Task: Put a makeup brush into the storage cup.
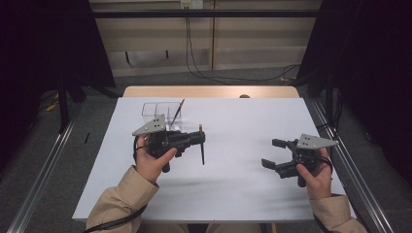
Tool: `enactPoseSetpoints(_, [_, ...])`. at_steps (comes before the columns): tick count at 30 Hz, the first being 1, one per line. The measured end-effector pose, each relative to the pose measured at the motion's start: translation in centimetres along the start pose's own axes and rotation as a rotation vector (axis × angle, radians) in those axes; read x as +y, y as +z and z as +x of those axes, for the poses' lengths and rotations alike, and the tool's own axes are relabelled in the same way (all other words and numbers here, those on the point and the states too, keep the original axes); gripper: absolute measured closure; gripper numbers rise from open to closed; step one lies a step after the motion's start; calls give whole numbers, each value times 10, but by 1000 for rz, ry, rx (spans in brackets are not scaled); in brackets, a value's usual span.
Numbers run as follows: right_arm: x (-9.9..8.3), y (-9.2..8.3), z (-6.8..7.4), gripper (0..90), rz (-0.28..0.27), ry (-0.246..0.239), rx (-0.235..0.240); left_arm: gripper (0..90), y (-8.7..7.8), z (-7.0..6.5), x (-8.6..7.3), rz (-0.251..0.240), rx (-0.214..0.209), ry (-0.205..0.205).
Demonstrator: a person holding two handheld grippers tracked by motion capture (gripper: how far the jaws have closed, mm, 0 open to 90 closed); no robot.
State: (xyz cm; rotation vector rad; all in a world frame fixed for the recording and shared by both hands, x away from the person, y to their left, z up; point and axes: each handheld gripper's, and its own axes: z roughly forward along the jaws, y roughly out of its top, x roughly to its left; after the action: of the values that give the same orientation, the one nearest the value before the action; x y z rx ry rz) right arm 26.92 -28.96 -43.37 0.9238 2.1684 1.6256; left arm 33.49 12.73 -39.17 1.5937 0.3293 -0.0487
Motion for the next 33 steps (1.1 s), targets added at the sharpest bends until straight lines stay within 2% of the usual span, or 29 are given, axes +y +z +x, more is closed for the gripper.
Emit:
enactPoseSetpoints(13, [-4,-7,-2,78,1,0,-18,839,-6,1,1,-2,17,4])
enactPoseSetpoints(33, [-5,-10,-2,77,2,-10,-19,839,-20,9,4,0,83,6])
